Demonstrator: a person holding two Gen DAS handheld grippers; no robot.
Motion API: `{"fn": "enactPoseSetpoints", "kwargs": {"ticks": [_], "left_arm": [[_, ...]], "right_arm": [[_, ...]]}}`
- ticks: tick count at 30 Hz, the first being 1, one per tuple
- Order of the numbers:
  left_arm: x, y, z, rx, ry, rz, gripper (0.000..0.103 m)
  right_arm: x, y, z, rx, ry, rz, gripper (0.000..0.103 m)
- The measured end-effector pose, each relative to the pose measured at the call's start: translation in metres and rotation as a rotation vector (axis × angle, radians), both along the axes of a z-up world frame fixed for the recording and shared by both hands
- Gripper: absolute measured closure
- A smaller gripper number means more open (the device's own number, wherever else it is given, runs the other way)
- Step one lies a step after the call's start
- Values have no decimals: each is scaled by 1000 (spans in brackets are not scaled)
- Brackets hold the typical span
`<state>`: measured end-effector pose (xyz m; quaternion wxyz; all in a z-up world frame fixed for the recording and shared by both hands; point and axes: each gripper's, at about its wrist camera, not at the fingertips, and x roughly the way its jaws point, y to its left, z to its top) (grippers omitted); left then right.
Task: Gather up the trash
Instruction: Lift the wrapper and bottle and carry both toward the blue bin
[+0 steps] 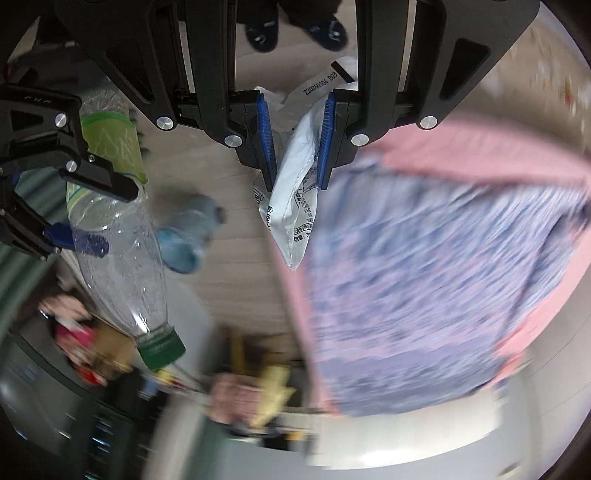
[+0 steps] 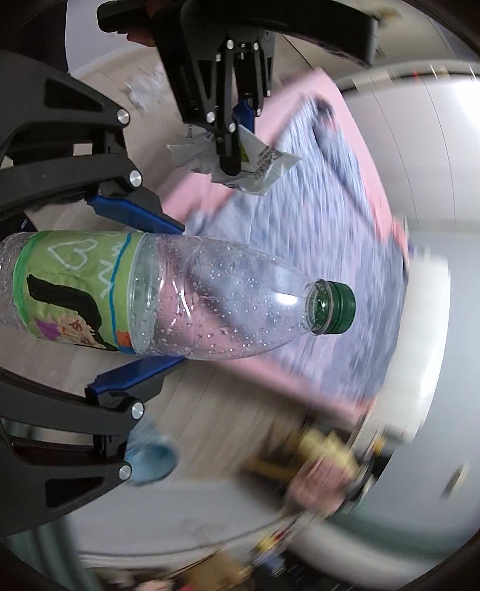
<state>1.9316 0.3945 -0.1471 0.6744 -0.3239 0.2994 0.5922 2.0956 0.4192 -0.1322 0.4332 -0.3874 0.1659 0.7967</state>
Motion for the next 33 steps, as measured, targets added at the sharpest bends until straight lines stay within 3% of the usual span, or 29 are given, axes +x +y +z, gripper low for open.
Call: {"fn": "enactPoseSetpoints", "kwargs": {"ticks": [6,15,18,24,33], "left_arm": [[101,73,-1,9,5,-244,83],[208,181,-11,19,-24,-492,83],[225,211,-13,5,-44,-526,83],[269,275,-24,-14,-37,-623,83],[345,356,-49,-65,-15,-658,83]], "right_arm": [[93,25,0,-5,11,-284,42],[188,77,-9,2,-11,-521,42],[215,105,-14,-52,7,-603,42],[263,150,-17,-55,-13,-744,42],[337,217,-52,-111,-17,-783,42]]}}
